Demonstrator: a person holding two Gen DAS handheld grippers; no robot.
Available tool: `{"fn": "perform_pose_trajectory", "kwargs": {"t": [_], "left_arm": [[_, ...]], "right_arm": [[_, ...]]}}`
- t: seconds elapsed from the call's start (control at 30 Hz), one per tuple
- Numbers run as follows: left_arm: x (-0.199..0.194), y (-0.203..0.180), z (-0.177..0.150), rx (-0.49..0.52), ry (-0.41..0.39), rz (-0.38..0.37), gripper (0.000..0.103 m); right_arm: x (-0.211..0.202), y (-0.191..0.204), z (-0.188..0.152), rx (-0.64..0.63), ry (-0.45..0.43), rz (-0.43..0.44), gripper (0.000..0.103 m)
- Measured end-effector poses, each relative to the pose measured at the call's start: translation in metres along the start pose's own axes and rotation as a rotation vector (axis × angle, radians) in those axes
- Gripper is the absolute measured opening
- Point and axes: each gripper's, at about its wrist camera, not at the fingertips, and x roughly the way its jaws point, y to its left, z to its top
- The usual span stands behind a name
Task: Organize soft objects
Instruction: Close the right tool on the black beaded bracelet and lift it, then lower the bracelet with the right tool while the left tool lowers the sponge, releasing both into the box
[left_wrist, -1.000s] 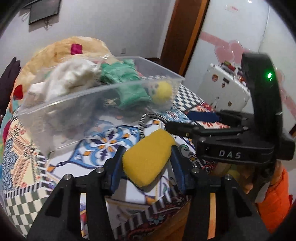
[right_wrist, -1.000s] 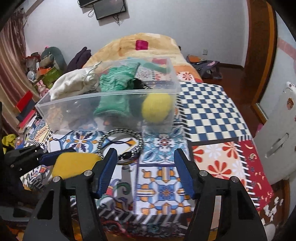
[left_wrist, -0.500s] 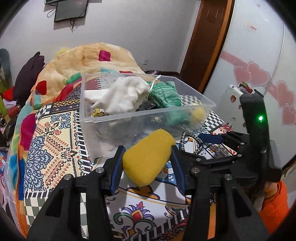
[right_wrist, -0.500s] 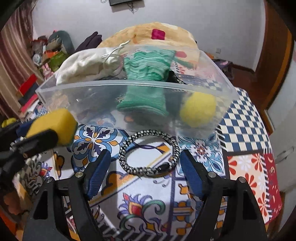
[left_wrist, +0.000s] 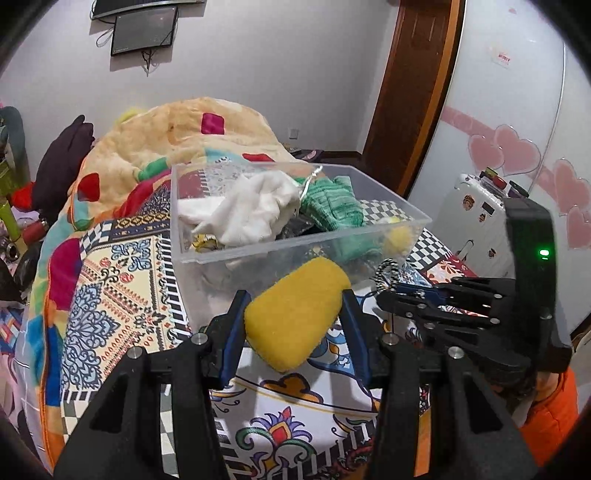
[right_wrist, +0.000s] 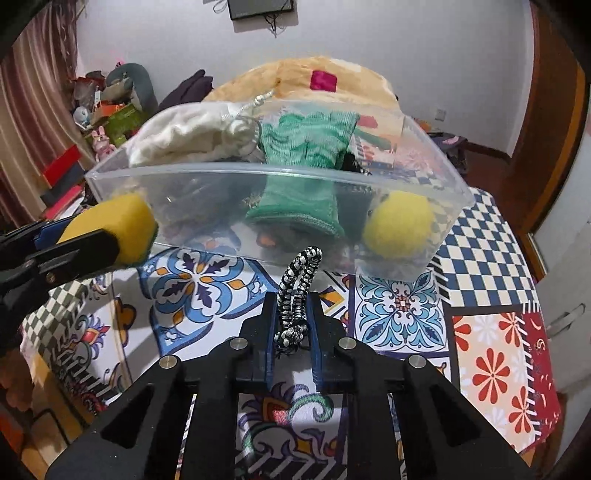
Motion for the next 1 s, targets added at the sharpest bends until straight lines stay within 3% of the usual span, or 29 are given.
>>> {"fn": "perform_pose_trajectory", "kwargs": {"t": [0.23, 0.43, 0.57, 0.77, 0.8, 0.87, 0.93, 1.0], "left_arm": [[-0.016, -0.003, 0.022, 0.021, -0.079, 0.004, 0.049], [-0.009, -0.008, 0.058, 0.03, -0.144, 0.006, 0.049], [0.021, -0.01, 0.072, 0.044, -0.095, 0.013, 0.049], [0.06, -0.011, 0.072, 0.08, -0.027, 0.055, 0.049], [0.065, -0.011, 0.071, 0.09, -0.015, 0.071, 0.053], [0.071, -0.012, 0.069, 0.102, -0.002, 0.082, 0.06], [0.07, -0.012, 0.068, 0.101, -0.006, 0.079, 0.065], [0.066, -0.011, 0.067, 0.092, -0.009, 0.063, 0.068]], "right_arm": [[-0.041, 0.0, 0.002, -0.019, -0.115, 0.005, 0.014], [-0.066, -0.005, 0.028, -0.001, -0.238, -0.023, 0.014], [-0.055, -0.008, 0.054, 0.011, -0.261, -0.059, 0.014], [-0.021, -0.016, 0.069, 0.025, -0.205, -0.081, 0.017], [-0.018, -0.017, 0.068, 0.028, -0.196, -0.086, 0.017], [-0.011, -0.018, 0.067, 0.026, -0.176, -0.106, 0.03], [-0.012, -0.018, 0.062, 0.025, -0.164, -0.112, 0.054], [-0.014, -0.02, 0.06, 0.024, -0.167, -0.108, 0.056]]}}
